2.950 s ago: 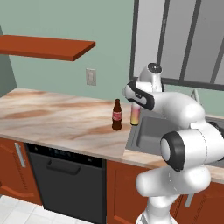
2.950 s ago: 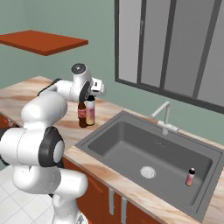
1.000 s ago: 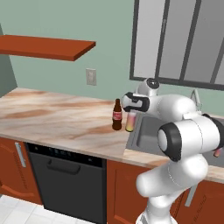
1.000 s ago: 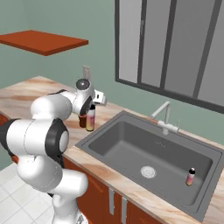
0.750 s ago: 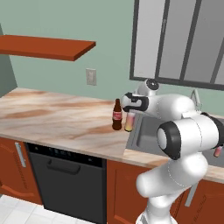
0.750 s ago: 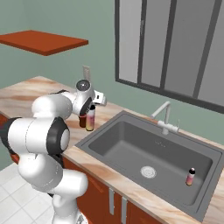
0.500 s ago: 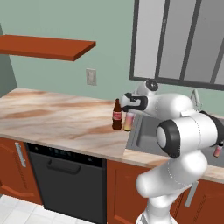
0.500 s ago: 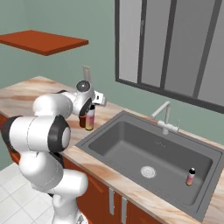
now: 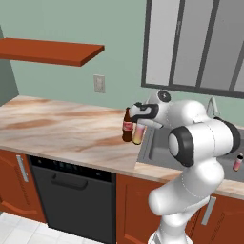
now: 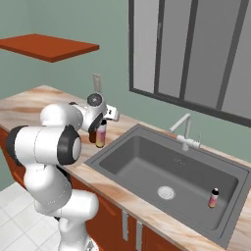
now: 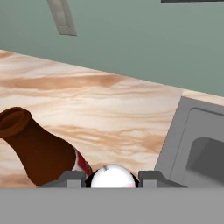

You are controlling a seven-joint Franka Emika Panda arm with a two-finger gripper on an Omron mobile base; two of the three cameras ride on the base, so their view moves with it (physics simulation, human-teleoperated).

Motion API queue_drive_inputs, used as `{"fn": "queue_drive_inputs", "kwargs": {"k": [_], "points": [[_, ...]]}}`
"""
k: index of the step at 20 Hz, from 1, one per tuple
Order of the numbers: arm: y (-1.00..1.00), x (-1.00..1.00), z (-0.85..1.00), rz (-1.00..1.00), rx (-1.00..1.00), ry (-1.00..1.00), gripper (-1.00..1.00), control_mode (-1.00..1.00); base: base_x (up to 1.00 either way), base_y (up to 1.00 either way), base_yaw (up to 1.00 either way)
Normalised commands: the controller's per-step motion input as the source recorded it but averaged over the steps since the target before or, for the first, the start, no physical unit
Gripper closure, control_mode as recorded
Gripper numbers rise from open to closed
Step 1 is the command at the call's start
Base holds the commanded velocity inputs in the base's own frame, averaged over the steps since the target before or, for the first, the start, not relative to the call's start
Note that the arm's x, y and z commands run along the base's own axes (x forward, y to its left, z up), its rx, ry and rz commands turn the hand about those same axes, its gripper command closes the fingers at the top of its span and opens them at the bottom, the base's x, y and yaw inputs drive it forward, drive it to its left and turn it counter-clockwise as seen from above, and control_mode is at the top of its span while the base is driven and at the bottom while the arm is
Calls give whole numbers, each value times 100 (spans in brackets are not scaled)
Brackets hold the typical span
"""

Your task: Place the large bottle from the dining counter next to the other large bottle outside the sink, and place the small bottle from the dining counter next to the other small bottle inside the sink.

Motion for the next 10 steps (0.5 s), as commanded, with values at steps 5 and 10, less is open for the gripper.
{"fn": "queue_drive_inputs", "kwargs": {"k": [5, 10], "points": [[0, 7, -11, 0, 0, -2, 100, -100, 0, 0, 0], [4, 6, -11, 0, 0, -3, 100, -100, 0, 0, 0]]}}
